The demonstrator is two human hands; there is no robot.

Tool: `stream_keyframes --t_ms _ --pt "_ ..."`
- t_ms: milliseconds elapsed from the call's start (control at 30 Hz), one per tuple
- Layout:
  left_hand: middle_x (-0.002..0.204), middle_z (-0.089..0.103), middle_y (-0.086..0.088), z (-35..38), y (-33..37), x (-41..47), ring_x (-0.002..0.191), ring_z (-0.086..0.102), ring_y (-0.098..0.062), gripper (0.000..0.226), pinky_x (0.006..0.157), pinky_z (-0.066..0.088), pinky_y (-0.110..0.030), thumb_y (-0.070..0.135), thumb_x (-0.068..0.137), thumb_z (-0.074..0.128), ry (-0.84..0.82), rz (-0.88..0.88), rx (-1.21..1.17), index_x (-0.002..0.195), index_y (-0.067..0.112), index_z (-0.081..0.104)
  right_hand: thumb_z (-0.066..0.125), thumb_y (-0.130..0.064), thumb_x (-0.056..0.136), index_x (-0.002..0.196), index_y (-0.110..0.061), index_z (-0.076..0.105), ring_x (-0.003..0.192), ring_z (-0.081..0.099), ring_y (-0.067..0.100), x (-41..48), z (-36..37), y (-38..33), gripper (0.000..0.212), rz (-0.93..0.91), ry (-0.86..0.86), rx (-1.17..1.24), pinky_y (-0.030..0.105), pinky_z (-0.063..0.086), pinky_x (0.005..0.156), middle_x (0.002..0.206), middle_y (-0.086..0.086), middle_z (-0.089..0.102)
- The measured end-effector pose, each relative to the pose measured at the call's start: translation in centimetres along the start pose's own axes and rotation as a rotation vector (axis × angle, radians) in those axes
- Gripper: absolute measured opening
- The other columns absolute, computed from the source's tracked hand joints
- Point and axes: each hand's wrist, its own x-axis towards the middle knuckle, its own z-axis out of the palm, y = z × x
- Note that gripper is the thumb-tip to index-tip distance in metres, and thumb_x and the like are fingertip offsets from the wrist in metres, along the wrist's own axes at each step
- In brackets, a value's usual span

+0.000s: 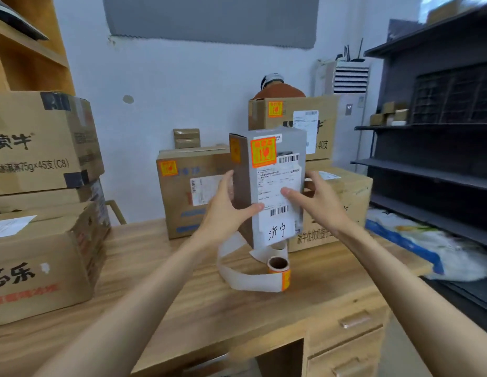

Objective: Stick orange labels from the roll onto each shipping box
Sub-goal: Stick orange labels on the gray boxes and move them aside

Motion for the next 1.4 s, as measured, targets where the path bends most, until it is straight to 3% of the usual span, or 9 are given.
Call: stream_keyframes --t_ms 67,267,367,467,533,733,867,1000,1400 --pt "0.158 0.043 0.002 3.3 0.8 0.4 0.146 0.039 -0.018 0.106 0.116 0.041 -0.049 0.033 0.081 0.085 -0.053 -0.002 -0.027 0.161 0.031 0.015 0.07 -0.023 0.091 0.125 -0.016 0.052 0.086 0.063 -0.015 -0.8 -2.9 0.9 0.039 0.015 0.022 -0.024 0.009 0.051 0.062 0.112 -0.013 0.065" --pt "0.16 0.038 0.004 11.7 2.6 0.6 0.147 0.036 -0.017 0.104 0.118 0.038 -0.046 0.034 0.087 0.08 -0.143 0.024 -0.041 0.162 0.028 0.009 0.071 -0.024 0.09 0.128 -0.019 0.054 0.094 0.063 -0.012 -2.6 -9.8 4.1 0.042 0.057 0.122 -0.079 0.008 0.05 0.068 0.115 -0.016 0.066" --pt "0.158 0.039 0.004 15.1 2.3 1.1 0.142 0.042 -0.02 0.105 0.11 0.045 -0.053 0.05 0.084 0.078 -0.125 0.028 0.078 0.162 0.034 0.01 0.072 -0.029 0.089 0.124 -0.021 0.053 0.098 0.066 -0.003 -3.1 -12.0 6.1 0.042 0.12 0.151 -0.076 0.016 0.054 0.068 0.115 -0.016 0.067" --pt "0.146 0.045 0.001 17.6 2.1 1.7 0.13 0.051 -0.024 0.104 0.101 0.051 -0.053 0.058 0.082 0.075 -0.155 0.02 0.175 0.16 0.043 0.007 0.074 -0.029 0.087 0.119 -0.019 0.053 0.094 0.064 -0.007 -3.1 -13.8 8.2 0.039 0.175 0.174 -0.092 0.015 0.053 0.066 0.113 -0.017 0.066" --pt "0.143 0.047 0.0 19.3 2.0 2.3 0.129 0.052 -0.024 0.105 0.101 0.051 -0.052 0.056 0.083 0.074 -0.19 0.019 0.196 0.16 0.042 0.005 0.075 -0.03 0.086 0.118 -0.019 0.053 0.092 0.064 -0.009 -3.1 -14.8 9.5 0.04 0.213 0.18 -0.096 0.015 0.053 0.065 0.112 -0.017 0.065" --pt "0.151 0.039 -0.005 24.2 1.8 4.0 0.138 0.042 -0.025 0.105 0.11 0.043 -0.046 0.044 0.09 0.073 -0.291 -0.04 0.195 0.163 0.027 -0.001 0.077 -0.025 0.084 0.118 -0.024 0.054 0.102 0.065 0.006 -2.4 -18.1 12.9 0.041 0.3 0.198 -0.064 0.025 0.055 0.074 0.115 -0.011 0.067" --pt "0.155 0.034 -0.008 26.6 1.6 4.9 0.141 0.039 -0.026 0.103 0.11 0.038 -0.041 0.041 0.094 0.069 -0.354 -0.071 0.206 0.163 0.021 -0.006 0.079 -0.028 0.082 0.124 -0.019 0.052 0.103 0.067 0.01 -1.5 -20.0 14.9 0.051 0.347 0.204 -0.079 0.028 0.057 0.076 0.118 -0.007 0.067" --pt "0.156 0.032 -0.01 28.2 1.2 5.6 0.144 0.035 -0.028 0.102 0.114 0.036 -0.044 0.04 0.095 0.067 -0.379 -0.066 0.226 0.163 0.02 -0.007 0.08 -0.028 0.081 0.127 -0.022 0.051 0.107 0.067 0.015 -0.8 -20.9 16.7 0.055 0.384 0.197 -0.045 0.04 0.059 0.087 0.121 -0.005 0.068" --pt "0.159 0.029 -0.008 29.8 -0.6 6.8 0.143 0.038 -0.027 0.1 0.114 0.04 -0.047 0.037 0.096 0.067 -0.33 -0.024 0.275 0.162 0.024 -0.008 0.069 -0.017 0.09 0.118 -0.022 0.048 0.113 0.064 0.02 0.5 -20.4 19.8 0.035 0.396 0.195 0.063 0.044 0.055 0.094 0.126 0.002 0.065"
